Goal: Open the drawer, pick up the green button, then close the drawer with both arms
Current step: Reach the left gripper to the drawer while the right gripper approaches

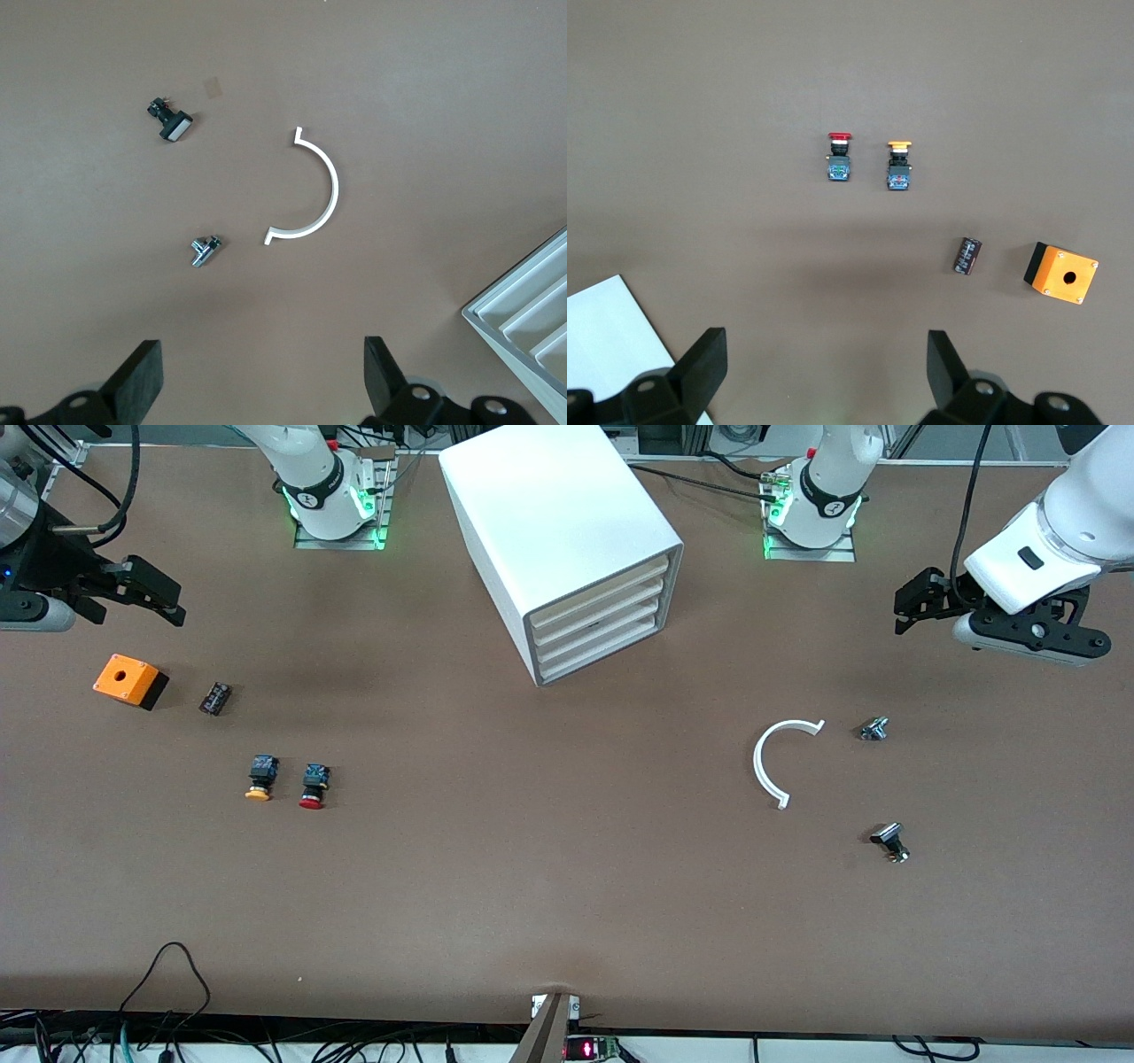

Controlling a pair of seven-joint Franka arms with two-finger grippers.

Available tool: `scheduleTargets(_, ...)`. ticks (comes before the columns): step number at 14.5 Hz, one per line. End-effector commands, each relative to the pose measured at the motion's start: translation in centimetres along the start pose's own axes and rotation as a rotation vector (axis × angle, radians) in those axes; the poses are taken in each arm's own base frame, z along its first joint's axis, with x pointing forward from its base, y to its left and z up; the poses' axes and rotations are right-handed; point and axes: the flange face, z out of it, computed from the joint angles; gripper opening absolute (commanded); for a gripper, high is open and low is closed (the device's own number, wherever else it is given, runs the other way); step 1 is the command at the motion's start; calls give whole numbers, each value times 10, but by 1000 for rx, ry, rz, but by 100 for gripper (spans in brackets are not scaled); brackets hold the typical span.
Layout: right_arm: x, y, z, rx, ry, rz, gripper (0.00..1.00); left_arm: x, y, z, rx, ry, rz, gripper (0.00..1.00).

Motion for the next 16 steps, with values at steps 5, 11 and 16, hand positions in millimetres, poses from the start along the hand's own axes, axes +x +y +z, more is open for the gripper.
scheduleTargets(5,5,19,2,48,2,37,100,2,0,-6,-9,-4,1,100)
scheduleTargets(11,32,10,55,45,-82,18,100,-12,24,8,-120,-148,40,100)
scheduleTargets(16,59,-12,112,53,-138,8,100,17,110,83,-272,-331,179,100)
